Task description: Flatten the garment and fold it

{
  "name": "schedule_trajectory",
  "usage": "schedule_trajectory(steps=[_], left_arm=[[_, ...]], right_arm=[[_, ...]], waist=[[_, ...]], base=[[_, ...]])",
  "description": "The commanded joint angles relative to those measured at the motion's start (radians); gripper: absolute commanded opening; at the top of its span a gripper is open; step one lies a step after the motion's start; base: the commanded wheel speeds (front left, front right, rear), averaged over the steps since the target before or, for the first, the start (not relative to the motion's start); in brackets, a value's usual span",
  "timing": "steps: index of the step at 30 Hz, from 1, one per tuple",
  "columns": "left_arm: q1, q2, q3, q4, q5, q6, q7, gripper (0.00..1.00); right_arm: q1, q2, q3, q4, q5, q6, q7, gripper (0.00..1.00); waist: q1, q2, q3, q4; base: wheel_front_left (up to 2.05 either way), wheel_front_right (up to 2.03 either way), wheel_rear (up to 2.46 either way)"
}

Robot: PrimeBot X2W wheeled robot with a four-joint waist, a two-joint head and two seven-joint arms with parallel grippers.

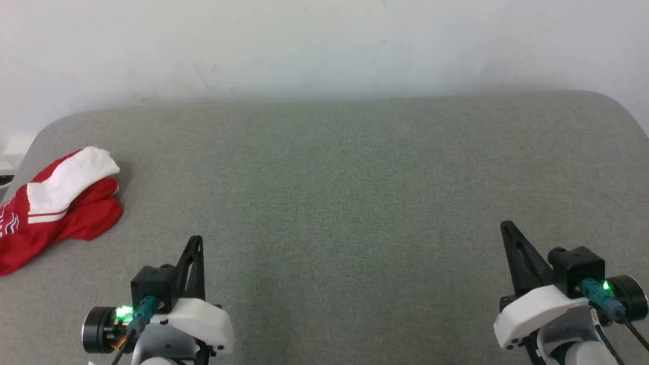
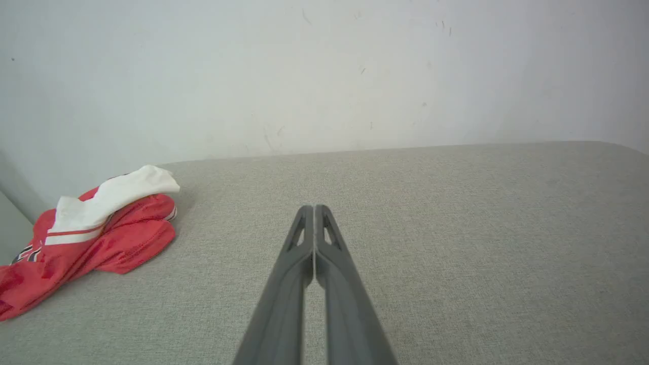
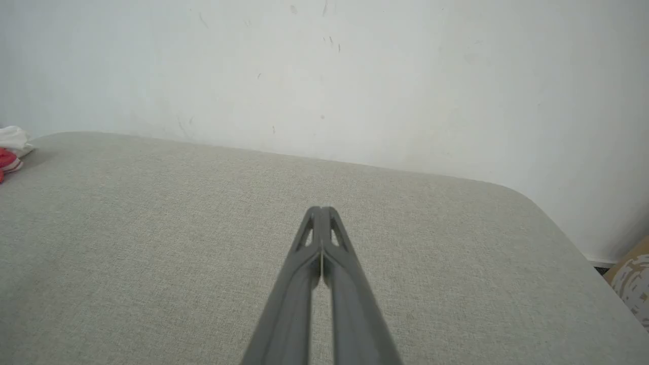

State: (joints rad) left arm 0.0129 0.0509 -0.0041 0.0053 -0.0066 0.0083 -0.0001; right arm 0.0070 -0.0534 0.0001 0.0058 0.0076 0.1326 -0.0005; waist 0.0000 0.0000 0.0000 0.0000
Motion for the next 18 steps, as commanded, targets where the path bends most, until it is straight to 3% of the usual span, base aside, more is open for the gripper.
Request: schedule_trajectory(steps=[1, 18], left_arm=[[-0.013, -0.001, 0.004, -0.005, 0.007, -0.008, 0.0, 0.0], [-0.013, -0.001, 0.004, -0.005, 0.007, -0.008, 0.0, 0.0]], right_arm=[[-0.007, 0.003, 0.0, -0.006, -0.008, -0.002, 0.0, 0.0], [-0.007, 0.003, 0.0, -0.006, -0.008, -0.002, 0.0, 0.0]], waist=[[0.0, 0.0, 0.0, 0.0], [0.0, 0.0, 0.0, 0.0]], base=[[0.0, 0.0, 0.0], [0.0, 0.0, 0.0]])
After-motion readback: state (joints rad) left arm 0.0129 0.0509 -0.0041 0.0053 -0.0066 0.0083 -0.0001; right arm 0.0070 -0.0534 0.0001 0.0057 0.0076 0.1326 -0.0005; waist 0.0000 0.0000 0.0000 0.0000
